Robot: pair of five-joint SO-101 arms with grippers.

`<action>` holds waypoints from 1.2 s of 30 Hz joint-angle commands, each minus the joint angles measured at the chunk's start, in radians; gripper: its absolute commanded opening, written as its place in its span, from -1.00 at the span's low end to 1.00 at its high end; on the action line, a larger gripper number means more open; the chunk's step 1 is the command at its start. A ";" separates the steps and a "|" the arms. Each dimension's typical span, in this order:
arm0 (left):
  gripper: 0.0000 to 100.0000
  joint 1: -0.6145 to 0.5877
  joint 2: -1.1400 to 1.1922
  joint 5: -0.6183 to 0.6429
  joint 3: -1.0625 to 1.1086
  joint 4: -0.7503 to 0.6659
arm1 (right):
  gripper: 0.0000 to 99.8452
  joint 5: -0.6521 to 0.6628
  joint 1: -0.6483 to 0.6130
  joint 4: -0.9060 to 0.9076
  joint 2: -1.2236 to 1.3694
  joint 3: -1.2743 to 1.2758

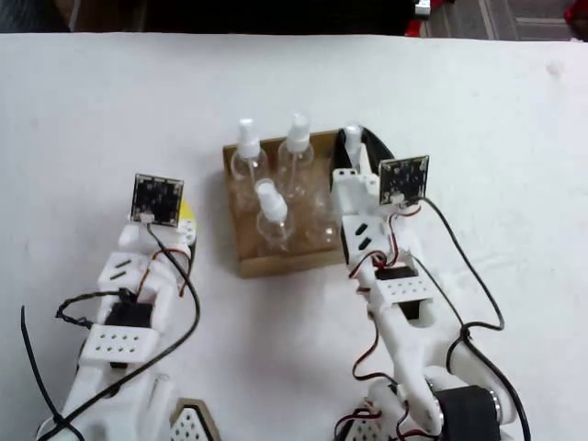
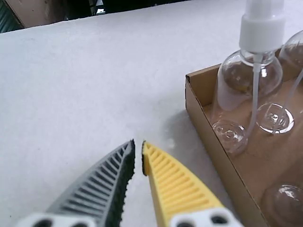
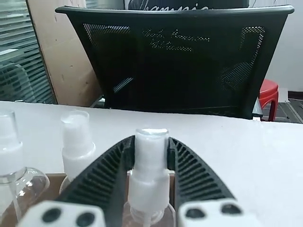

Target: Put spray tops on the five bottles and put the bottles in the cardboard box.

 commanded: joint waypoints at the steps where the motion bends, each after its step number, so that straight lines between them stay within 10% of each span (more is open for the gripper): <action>1: -0.93 0.013 -0.001 -0.011 -0.009 -0.031 | -0.97 0.003 0.007 -0.024 -0.028 -0.005; 36: -0.93 0.013 -0.001 -0.011 -0.009 -0.031 | -0.96 0.012 -0.021 -0.374 0.289 -0.026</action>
